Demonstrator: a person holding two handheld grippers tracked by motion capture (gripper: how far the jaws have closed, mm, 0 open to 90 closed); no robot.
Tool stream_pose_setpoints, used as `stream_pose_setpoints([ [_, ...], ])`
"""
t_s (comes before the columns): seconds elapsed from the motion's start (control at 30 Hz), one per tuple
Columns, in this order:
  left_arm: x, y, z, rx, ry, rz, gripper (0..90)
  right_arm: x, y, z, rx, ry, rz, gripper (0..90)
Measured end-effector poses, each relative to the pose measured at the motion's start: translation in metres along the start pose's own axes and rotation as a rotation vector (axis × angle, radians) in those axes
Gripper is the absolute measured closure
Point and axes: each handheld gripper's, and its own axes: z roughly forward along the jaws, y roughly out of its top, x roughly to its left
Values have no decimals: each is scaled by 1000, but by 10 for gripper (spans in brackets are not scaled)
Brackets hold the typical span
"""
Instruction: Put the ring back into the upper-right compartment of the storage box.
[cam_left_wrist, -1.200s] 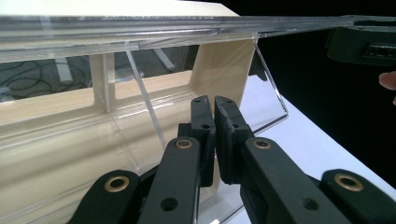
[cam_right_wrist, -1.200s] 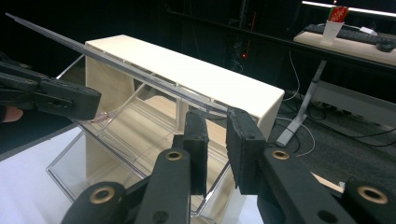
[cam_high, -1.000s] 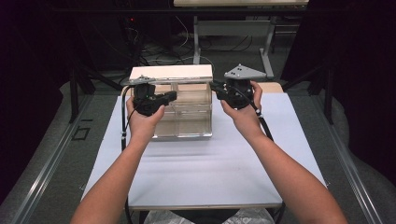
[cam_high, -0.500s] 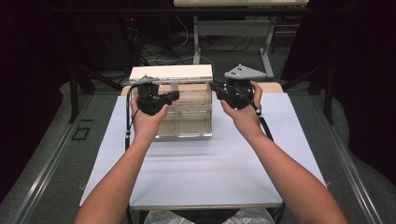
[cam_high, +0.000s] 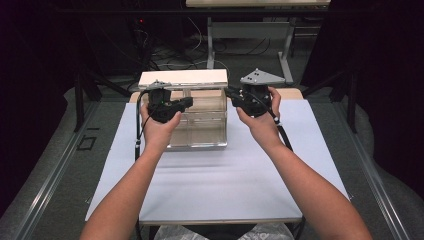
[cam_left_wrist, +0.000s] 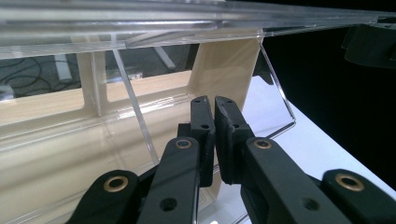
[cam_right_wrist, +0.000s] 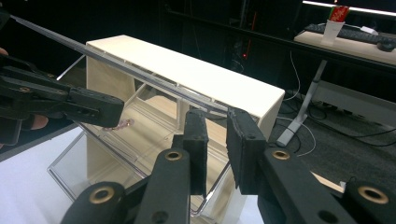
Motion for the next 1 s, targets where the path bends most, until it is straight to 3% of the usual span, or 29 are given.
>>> stream_pose_setpoints([
  [0.2,0,0,1,7,-2,6,858,0,0,0,0,2,1,784],
  [0.37,0,0,-1,-10,4,1,794,-1,0,0,2,7,1,780],
  [0.67,-2,-1,-10,-7,-7,3,779,0,1,0,1,3,6,774],
  [0.8,-4,-4,-16,-7,-14,31,741,0,0,0,3,4,1,773],
  [1.0,-4,-6,-26,-11,-16,29,678,0,0,0,3,6,0,773],
])
